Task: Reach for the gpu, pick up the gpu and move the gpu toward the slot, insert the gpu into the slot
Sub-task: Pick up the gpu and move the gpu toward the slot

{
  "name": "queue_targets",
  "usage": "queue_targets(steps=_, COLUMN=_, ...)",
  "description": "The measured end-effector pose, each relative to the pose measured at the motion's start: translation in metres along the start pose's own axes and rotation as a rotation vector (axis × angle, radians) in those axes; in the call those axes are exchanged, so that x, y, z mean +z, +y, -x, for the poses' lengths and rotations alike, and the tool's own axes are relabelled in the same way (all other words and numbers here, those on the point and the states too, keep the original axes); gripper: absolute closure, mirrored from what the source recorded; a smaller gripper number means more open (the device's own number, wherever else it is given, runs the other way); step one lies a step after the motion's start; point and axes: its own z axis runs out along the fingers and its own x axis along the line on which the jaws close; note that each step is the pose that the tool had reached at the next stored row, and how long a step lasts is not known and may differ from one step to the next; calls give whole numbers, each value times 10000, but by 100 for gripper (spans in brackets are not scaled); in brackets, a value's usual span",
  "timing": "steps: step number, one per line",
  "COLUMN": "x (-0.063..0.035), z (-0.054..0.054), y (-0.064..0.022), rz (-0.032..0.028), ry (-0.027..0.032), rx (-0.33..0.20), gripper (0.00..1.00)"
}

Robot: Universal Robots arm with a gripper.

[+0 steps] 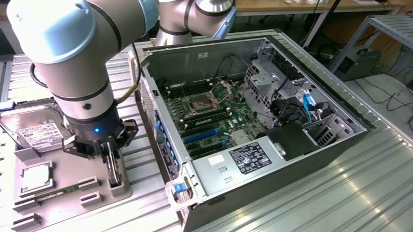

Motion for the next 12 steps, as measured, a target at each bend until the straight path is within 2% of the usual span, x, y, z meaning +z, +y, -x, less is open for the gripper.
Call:
queue_targets(steps=3, x=0, z=0, y=0, rz=-1, ry=0, rx=0, gripper=68)
queue_targets(steps=5, x=0, z=0, y=0, rz=-1, ry=1, rx=0, gripper=72)
queue_targets(steps=12, x=0, z=0, y=0, rz=0, ry=0, rx=0, gripper=72)
